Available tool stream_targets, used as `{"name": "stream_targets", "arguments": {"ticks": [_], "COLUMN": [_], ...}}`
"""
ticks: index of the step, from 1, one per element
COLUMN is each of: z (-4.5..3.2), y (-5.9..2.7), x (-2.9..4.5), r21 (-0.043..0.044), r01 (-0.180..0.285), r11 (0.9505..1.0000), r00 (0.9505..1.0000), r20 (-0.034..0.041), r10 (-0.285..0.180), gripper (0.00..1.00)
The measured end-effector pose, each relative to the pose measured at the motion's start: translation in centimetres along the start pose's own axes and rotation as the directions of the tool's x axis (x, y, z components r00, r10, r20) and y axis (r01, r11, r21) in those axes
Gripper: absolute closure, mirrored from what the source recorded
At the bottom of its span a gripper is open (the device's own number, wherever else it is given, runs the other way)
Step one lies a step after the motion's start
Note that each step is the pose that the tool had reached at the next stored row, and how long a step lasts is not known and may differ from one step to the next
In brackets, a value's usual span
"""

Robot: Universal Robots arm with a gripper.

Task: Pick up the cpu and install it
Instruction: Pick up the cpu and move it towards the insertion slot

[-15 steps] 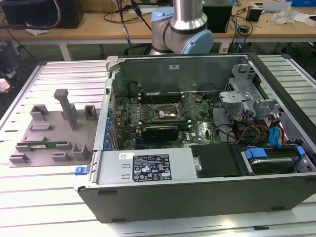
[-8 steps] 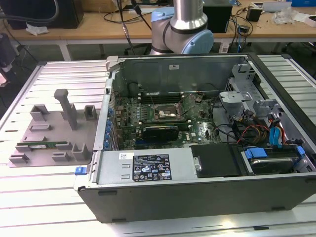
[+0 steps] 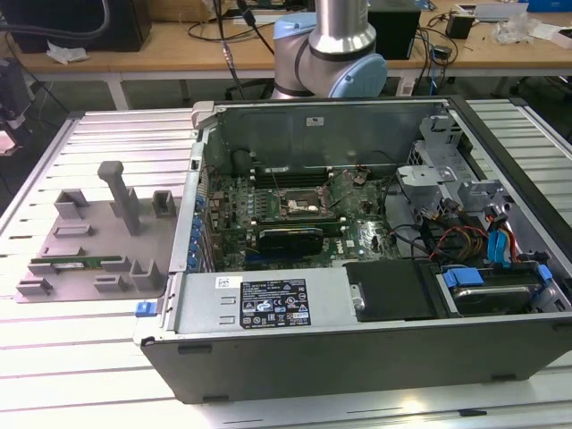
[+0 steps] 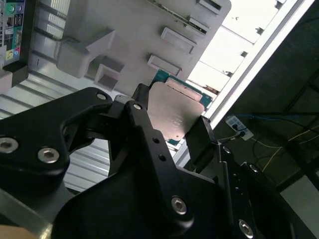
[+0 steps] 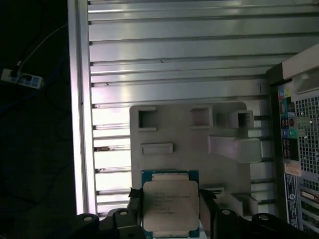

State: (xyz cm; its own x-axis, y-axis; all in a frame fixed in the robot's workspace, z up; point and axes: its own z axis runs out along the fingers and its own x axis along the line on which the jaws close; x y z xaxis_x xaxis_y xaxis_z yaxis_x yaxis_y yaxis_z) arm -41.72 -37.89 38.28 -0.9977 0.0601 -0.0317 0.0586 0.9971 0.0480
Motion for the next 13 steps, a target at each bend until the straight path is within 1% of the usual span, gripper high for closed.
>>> {"name": "stream_targets", "arguments": {"ticks": [2,4,7,13], "z": [0.01,0.04,0.06,0.10], "y": [0.02,0.05,0.10,0.17], "x": [-0.32,-0.98,-1.72,-2.94], "r21": [0.0000,0.0000,0.0000,0.0000], "r01": [0.000,0.000,0.000,0.000], "r11": [1.0000,1.0000,1.0000,1.0000], "r00": [1.0000,1.0000,1.0000,1.0000], "r20": [0.0000,0.0000,0.0000,0.0000], "r10": [0.000,0.000,0.000,0.000], "gripper": [0.46,0.46,0.46,0.46]}}
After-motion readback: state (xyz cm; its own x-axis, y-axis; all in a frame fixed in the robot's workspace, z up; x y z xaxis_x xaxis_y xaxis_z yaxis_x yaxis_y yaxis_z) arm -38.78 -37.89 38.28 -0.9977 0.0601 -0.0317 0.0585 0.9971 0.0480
